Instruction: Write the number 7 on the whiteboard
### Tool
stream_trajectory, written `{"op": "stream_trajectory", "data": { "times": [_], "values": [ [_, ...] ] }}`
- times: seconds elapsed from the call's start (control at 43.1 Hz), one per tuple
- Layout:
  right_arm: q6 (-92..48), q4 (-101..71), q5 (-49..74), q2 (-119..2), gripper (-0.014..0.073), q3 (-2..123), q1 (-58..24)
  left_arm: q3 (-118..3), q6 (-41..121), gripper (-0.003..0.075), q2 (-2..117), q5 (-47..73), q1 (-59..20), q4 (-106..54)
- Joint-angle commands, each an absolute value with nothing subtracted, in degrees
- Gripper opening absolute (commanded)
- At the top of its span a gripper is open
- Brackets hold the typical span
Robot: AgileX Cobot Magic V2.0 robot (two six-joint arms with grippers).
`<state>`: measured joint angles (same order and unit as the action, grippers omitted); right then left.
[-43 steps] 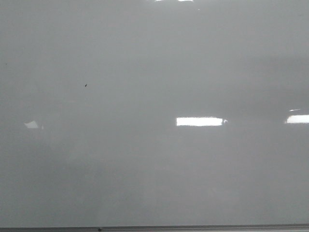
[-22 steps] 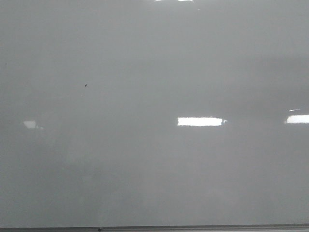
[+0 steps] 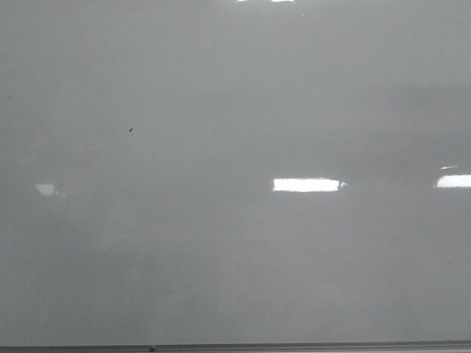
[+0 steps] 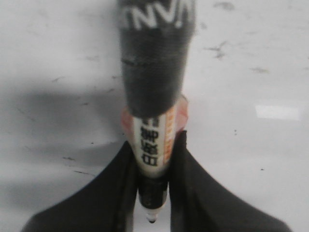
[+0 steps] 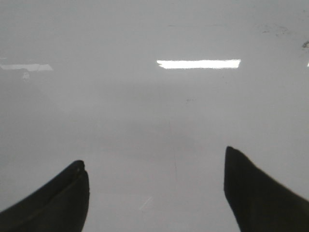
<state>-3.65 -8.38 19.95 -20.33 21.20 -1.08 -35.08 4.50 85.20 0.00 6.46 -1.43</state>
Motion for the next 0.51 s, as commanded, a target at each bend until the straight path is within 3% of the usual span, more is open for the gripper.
{"op": "stream_trajectory", "data": {
  "times": [0.0, 0.278, 0.487],
  "values": [
    [-3.8, -8.8, 15.9, -21.1, 0.0594, 23.3, -1.1, -37.3, 4.2, 0.0020, 83.4, 0.9, 6.1, -1.9],
    [-3.8, -8.8, 15.9, -21.1, 0.0594, 23.3, -1.1, -50.6, 4.7, -0.0020, 82.0, 33.3, 5.4, -6.2],
    [-3.8, -10.5, 18.2, -21.1, 0.0594, 23.8, -1.1, -56.6, 16.1, -0.0020, 77.0, 39.5, -3.8, -9.2]
  ]
}}
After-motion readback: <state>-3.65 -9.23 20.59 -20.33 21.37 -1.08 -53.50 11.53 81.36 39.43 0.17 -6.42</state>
